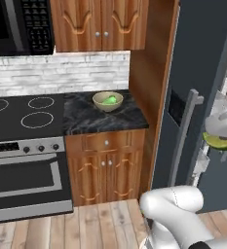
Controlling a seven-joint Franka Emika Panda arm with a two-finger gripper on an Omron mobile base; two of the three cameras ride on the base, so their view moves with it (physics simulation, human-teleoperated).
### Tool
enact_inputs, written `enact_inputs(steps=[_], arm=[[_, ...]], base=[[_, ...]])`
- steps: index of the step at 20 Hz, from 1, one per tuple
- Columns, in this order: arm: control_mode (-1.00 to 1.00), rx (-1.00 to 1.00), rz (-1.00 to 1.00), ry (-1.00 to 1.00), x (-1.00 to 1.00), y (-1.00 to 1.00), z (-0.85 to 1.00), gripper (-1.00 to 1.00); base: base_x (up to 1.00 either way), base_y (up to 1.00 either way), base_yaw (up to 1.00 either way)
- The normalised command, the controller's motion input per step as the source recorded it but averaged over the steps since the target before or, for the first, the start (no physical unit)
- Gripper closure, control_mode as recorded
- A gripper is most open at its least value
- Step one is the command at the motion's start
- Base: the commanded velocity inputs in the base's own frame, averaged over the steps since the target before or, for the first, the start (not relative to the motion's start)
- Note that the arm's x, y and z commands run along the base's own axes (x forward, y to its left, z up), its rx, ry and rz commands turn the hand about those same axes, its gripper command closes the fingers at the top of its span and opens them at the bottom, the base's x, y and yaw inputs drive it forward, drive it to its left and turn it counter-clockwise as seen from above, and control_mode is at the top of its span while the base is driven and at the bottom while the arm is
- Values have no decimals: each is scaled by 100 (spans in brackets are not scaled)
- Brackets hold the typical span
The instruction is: Take the mango, corn, and lemon wedge from the freezer and place them in the bowl on the counter.
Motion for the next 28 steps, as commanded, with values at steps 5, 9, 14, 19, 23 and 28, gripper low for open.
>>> enact_inputs(steps=[5, 9, 14, 19, 23, 28], arm=[[100, 0, 0, 0, 0, 0, 0, 100], [100, 0, 0, 0, 0, 0, 0, 100], [100, 0, 0, 0, 0, 0, 0, 100], [100, 0, 0, 0, 0, 0, 0, 100], [100, 0, 0, 0, 0, 0, 0, 100], [100, 0, 0, 0, 0, 0, 0, 100]], base=[[23, 87, 0], [75, 26, 0], [79, -8, -2], [62, -22, -1], [41, -21, -15], [55, -30, -6]])
